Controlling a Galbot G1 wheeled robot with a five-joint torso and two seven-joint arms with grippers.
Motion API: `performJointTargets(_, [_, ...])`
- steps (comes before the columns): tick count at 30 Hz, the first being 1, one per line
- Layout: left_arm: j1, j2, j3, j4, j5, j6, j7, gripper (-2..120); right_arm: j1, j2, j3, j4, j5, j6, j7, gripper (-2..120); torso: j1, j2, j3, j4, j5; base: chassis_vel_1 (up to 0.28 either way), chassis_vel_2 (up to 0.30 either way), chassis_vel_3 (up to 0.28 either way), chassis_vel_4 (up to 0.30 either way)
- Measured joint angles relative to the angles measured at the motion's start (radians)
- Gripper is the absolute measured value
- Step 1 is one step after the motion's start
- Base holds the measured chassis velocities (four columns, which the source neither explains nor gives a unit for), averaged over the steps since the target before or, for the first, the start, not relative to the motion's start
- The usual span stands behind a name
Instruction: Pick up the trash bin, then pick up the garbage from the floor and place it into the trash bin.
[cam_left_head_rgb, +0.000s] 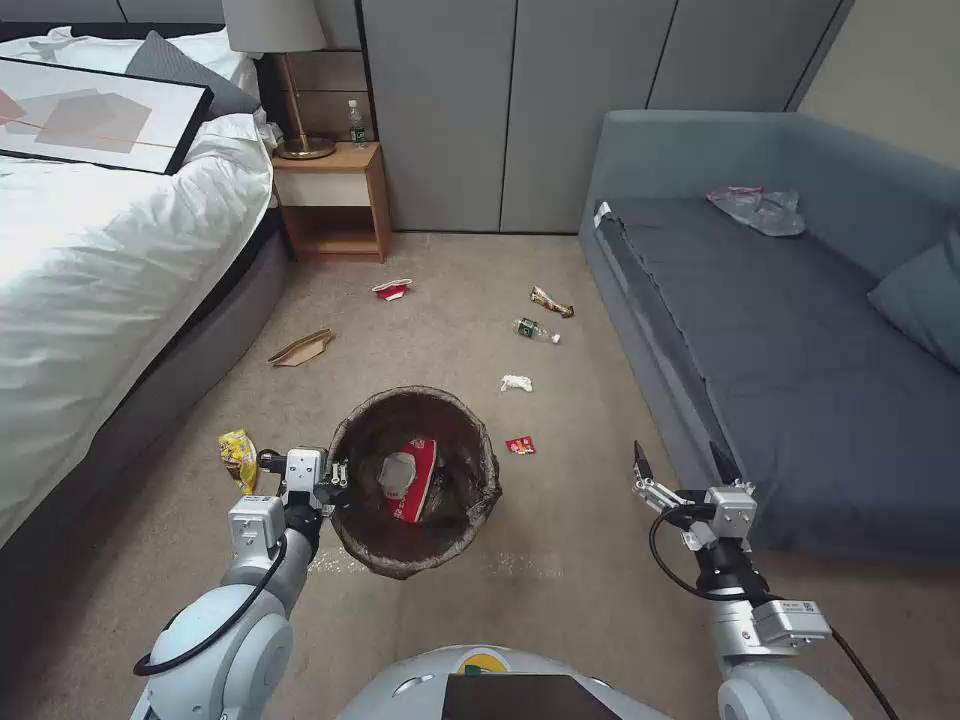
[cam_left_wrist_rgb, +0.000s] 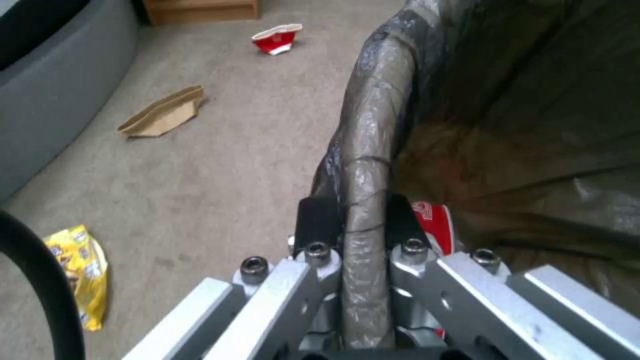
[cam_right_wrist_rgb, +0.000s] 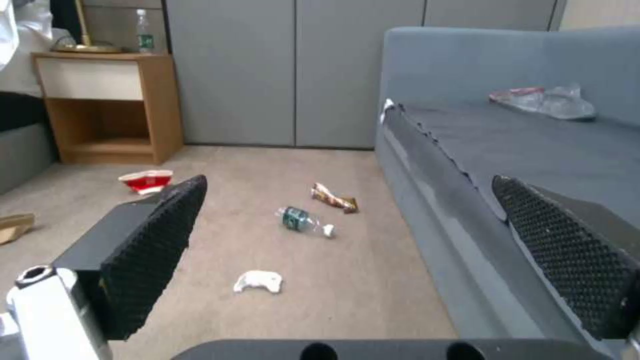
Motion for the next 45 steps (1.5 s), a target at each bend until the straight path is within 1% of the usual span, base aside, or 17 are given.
performJointTargets(9, [0.0,0.001,-0.003,-0.001,0.0,0.001,0.0,2,0.001,0.001,-0.002,-0.001,0.0,0.0,0.0,100,0.0,0.0,0.0,0.0004,0.0,-0.079,0.099,0.096,-0.081])
performJointTargets(12, [0.0,0.001,-0.004,-0.001,0.0,0.001,0.0,2,0.001,0.002,-0.001,-0.002,0.0,0.003,-0.001,100,0.0,0.0,0.0,-0.0001,-0.0001,-0.093,0.077,0.073,-0.089])
performJointTargets(29, [0.0,0.0,-0.005,-0.002,-0.002,0.002,-0.001,2,-0.002,0.003,0.002,-0.007,0.003,0.009,-0.003,100,0.0,0.0,0.0,0.0003,0.0,-0.089,0.092,0.085,-0.085])
performJointTargets(35, [-0.001,-0.001,-0.004,-0.002,-0.002,0.002,-0.001,2,-0.002,0.002,0.002,-0.01,0.005,0.017,-0.007,100,0.0,0.0,0.0,0.0,-0.0001,-0.066,0.063,0.054,-0.077])
performJointTargets(42, [-0.001,-0.001,-0.006,-0.002,-0.003,0.002,-0.003,2,0.01,-0.013,0.002,-0.015,0.01,0.005,-0.009,100,0.0,0.0,0.0,0.0001,0.0,-0.021,0.019,0.028,-0.016])
performJointTargets(45, [0.0,-0.002,-0.008,-0.004,-0.003,0.002,-0.003,2,0.034,-0.033,-0.002,-0.019,0.019,-0.02,-0.008,100,0.0,0.0,0.0,0.0001,0.0,0.0,0.0,0.0,0.0])
